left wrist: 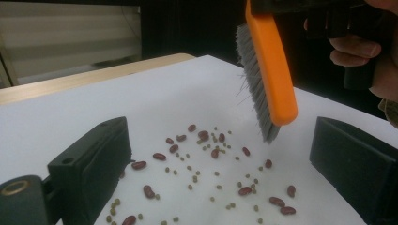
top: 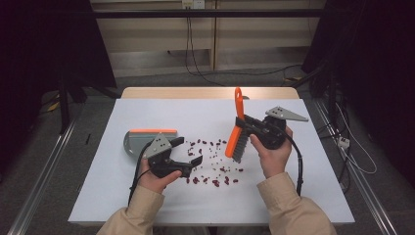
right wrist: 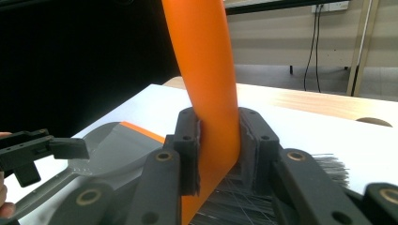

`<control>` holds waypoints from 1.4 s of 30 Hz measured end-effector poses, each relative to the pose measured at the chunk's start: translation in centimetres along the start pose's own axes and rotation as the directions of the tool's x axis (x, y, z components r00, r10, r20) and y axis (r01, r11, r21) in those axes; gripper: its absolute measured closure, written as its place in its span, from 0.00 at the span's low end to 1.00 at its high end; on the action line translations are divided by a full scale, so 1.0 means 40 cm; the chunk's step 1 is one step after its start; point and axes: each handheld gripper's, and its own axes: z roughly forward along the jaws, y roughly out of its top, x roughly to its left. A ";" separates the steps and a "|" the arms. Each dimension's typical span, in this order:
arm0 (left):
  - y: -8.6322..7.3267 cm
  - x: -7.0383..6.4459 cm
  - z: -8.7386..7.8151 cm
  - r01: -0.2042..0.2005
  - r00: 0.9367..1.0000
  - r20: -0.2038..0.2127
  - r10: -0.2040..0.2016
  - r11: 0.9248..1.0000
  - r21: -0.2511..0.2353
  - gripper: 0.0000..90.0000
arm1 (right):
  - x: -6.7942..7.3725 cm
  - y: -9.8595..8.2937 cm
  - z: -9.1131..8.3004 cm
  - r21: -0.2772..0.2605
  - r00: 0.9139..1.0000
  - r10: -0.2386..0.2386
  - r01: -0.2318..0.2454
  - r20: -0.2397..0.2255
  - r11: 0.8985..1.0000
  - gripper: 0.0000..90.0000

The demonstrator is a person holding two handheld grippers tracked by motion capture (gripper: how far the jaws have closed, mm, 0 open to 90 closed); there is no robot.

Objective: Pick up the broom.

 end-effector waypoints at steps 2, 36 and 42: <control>0.003 -0.005 0.010 -0.003 1.000 0.001 0.003 1.000 0.011 0.08 | 0.009 -0.001 0.010 0.004 1.000 -0.001 0.001 -0.005 1.000 0.79; -0.010 -0.036 0.071 0.060 0.998 -0.031 -0.057 0.992 0.114 0.79 | 0.152 0.003 0.095 0.005 0.991 -0.118 0.118 -0.058 0.993 0.79; -0.013 -0.035 0.064 0.061 0.995 -0.090 -0.052 0.994 0.095 0.79 | 0.146 0.001 0.103 0.008 0.994 -0.084 0.085 -0.068 0.996 0.60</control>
